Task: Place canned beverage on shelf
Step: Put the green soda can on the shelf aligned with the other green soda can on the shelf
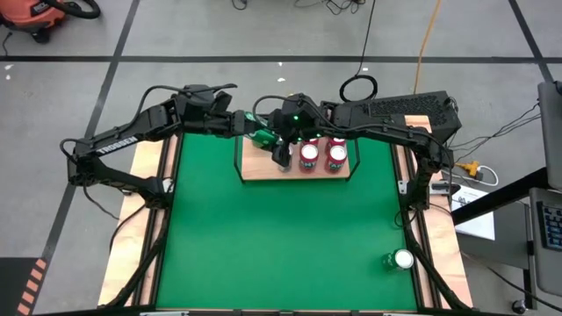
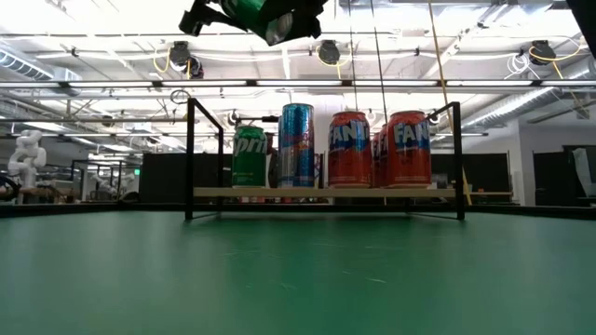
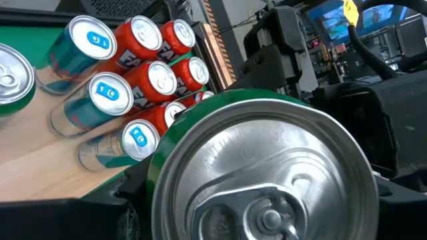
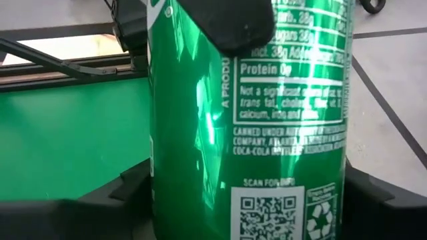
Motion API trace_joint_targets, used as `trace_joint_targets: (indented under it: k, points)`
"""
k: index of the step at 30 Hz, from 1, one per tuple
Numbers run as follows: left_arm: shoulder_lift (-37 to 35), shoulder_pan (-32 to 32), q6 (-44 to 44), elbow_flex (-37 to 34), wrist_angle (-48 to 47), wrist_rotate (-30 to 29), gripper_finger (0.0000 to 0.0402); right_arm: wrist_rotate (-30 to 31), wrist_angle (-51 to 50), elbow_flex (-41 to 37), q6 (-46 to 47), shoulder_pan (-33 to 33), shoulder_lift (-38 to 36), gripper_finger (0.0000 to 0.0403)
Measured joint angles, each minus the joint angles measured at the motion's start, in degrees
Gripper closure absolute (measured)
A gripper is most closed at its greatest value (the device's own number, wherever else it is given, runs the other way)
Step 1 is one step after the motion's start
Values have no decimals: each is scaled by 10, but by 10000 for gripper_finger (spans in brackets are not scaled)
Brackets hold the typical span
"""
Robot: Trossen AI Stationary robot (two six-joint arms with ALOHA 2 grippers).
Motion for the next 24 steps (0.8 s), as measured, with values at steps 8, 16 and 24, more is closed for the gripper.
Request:
trace_joint_targets:
  k: [8, 16, 24]
  points:
    - [-1, -2, 109, 0, 17, 9, 54, -70, 0, 0, 42, -13, -1, 108]
    - [-12, 2, 228, 0, 22, 9, 6, -205, 22, 0, 85, -47, 0, 111]
    - [-33, 31, 276, 1, 50, 25, 4, -316, 20, -1, 87, -64, 2, 111]
